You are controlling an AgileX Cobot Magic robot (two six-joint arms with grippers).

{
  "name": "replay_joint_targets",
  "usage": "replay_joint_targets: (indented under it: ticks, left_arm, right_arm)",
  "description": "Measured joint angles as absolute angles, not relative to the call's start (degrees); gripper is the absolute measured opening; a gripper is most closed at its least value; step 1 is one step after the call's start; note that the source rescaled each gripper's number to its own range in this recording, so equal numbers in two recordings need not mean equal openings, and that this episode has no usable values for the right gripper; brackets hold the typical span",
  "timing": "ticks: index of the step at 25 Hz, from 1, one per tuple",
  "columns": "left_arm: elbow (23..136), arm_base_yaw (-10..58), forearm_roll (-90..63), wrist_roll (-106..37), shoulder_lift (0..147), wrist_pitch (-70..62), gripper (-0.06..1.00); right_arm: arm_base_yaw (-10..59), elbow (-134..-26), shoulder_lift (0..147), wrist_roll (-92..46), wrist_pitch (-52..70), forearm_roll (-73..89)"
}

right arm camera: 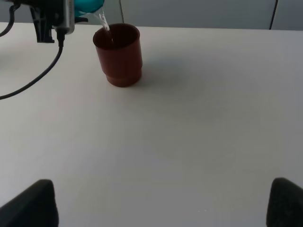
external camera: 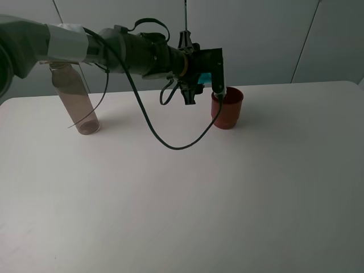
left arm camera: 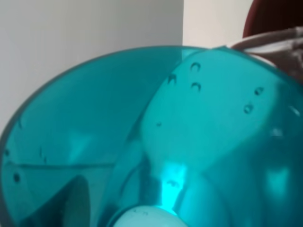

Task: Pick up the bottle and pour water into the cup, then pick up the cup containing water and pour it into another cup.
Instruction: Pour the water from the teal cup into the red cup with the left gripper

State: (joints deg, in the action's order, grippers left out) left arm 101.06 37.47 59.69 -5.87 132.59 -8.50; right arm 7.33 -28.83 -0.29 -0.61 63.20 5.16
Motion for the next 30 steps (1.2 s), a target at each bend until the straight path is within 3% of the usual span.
replay_joint_targets:
  ticks: [30]
  left_arm:
    - [101.09, 37.79, 62.44, -18.30, 132.59, -9.52, 0.14]
  right_arm:
    - [7.33, -28.83, -0.29, -0.61, 63.20, 5.16]
